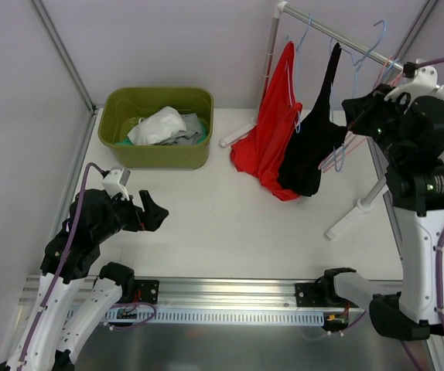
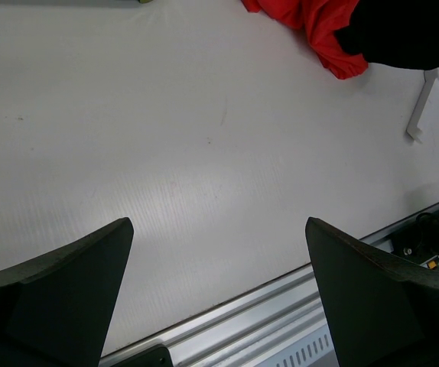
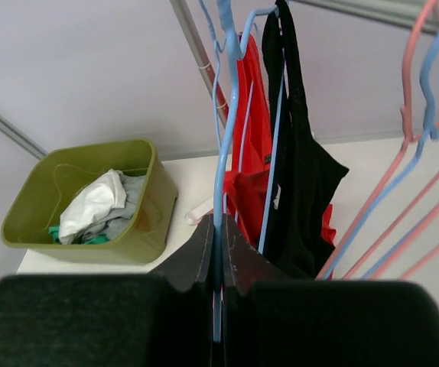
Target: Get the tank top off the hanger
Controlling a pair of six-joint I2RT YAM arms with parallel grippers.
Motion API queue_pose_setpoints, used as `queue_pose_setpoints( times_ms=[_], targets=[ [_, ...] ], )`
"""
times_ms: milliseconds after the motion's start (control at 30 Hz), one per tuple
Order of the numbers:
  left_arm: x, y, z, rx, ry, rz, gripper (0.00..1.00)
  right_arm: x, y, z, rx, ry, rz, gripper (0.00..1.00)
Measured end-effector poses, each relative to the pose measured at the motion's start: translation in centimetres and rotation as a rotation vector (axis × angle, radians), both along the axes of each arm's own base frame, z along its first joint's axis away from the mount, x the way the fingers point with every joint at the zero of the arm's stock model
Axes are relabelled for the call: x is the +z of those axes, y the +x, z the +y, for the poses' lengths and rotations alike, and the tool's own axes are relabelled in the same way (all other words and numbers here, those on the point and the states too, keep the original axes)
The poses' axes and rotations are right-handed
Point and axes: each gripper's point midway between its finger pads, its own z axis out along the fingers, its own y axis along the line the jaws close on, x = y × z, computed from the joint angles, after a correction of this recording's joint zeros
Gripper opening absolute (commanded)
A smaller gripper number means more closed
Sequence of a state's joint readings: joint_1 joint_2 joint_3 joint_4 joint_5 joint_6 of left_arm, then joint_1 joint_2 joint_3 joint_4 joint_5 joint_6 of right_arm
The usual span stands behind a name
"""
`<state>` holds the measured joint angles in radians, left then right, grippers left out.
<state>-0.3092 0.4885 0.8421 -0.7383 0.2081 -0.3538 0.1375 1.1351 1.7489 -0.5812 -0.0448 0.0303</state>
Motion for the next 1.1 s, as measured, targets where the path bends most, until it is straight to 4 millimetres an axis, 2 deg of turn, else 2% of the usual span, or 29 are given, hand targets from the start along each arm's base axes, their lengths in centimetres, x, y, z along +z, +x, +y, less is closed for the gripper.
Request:
queue_pose_setpoints(
  times_ms=[233,367,433,500,567,700,833,900,1000,1067,1100],
  targets=[
    [0.0,0.0,0.0,-0.002,0.001,0.000,0.99,-0.5,-7.8,0.0,0.057,0.025,-0.049,0.00],
    [0.2,-0.3,-0.6,-0.038,-0.012,0.003,0.99,0.4,-14.2,0.7,0.148,0.033,-0.121,0.00],
    [1.3,-0.6,-1.1,-0.072,-0.034,-0.009,0.99,0.9,-17.7,1.3,0.211,0.036,-0.164,0.00],
    [3.5,-0.9,-1.9,-0.118,-0.069,-0.040,0.99,1.3,-21.0,1.9,0.275,0.039,-0.195,0.00],
    [6.9,-1.0,-3.0,-0.175,-0.117,-0.096,0.99,1.9,-23.7,2.4,0.330,0.043,-0.225,0.00],
    [15.4,-1.2,-5.7,-0.328,-0.231,-0.250,0.99,3.4,-28.4,4.0,0.473,0.064,-0.279,0.00],
    [22.4,-1.8,-8.8,-0.486,-0.309,-0.379,0.99,3.7,-30.9,5.7,0.618,0.103,-0.268,0.00],
    [24.3,-2.7,-10.6,-0.566,-0.336,-0.410,0.99,3.6,-31.3,6.4,0.668,0.123,-0.244,0.00],
    [25.9,-4.1,-13.8,-0.665,-0.361,-0.440,0.99,3.6,-30.6,7.1,0.712,0.145,-0.203,0.00],
    [26.0,-4.7,-15.8,-0.696,-0.351,-0.465,0.99,3.5,-29.3,7.5,0.725,0.158,-0.163,0.00],
    [25.9,-4.6,-16.8,-0.696,-0.338,-0.477,0.95,3.4,-28.5,7.7,0.729,0.166,-0.137,0.00]
  ],
)
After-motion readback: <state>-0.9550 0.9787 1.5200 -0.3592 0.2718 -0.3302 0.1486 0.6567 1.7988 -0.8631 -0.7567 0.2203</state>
